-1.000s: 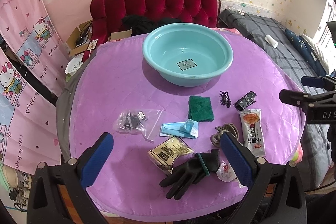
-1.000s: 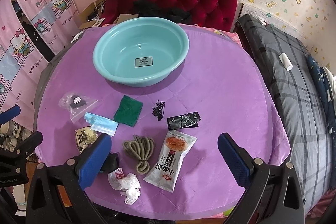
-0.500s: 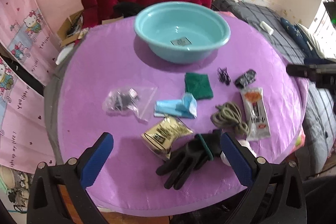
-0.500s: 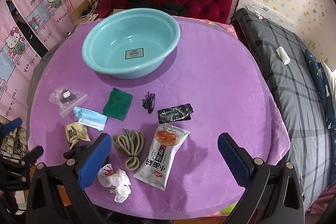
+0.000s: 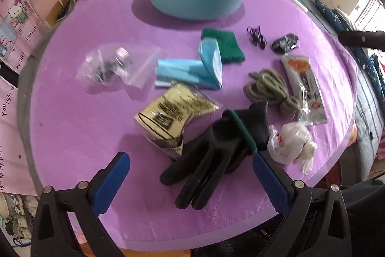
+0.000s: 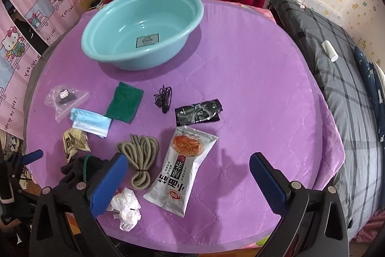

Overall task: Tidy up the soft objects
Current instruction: 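Lower the left tool onto the black gloves and close on them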

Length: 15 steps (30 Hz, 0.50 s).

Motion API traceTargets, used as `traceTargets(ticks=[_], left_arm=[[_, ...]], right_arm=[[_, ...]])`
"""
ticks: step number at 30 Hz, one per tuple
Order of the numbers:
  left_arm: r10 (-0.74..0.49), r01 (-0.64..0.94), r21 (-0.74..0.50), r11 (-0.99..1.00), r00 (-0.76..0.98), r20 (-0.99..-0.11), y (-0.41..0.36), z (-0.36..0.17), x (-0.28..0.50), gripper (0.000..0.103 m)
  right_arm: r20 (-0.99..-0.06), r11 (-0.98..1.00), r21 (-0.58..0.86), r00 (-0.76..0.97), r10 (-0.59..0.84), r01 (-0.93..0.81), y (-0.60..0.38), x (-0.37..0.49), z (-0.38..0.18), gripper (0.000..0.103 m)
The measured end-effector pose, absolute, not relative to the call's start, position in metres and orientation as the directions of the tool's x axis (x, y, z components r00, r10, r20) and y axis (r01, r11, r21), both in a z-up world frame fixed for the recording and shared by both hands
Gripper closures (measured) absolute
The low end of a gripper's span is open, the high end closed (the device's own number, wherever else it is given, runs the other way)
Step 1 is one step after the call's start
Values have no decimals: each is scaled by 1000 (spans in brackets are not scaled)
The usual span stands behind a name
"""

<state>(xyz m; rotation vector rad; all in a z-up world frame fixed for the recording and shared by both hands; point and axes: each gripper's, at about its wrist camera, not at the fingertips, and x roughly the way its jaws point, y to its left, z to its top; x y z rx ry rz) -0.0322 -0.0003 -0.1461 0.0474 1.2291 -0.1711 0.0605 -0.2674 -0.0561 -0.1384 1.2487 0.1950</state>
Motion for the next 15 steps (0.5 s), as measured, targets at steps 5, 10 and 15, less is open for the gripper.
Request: traceTargets(ticks=[5, 10, 15], left_arm=[[-110, 175, -60, 983, 292, -950, -5, -171, -32, 0], [-133, 161, -95, 982, 244, -961, -4, -187, -30, 12], [-159, 181, -119, 976, 227, -961, -10, -194, -33, 50]], right_arm=[[-956, 975, -4, 286, 61, -223, -268, 63, -66, 0], [-959, 975, -2, 278, 62, -224, -269, 64, -70, 0], [-961, 973, -3, 271, 61, -229, -268, 68, -76, 0]])
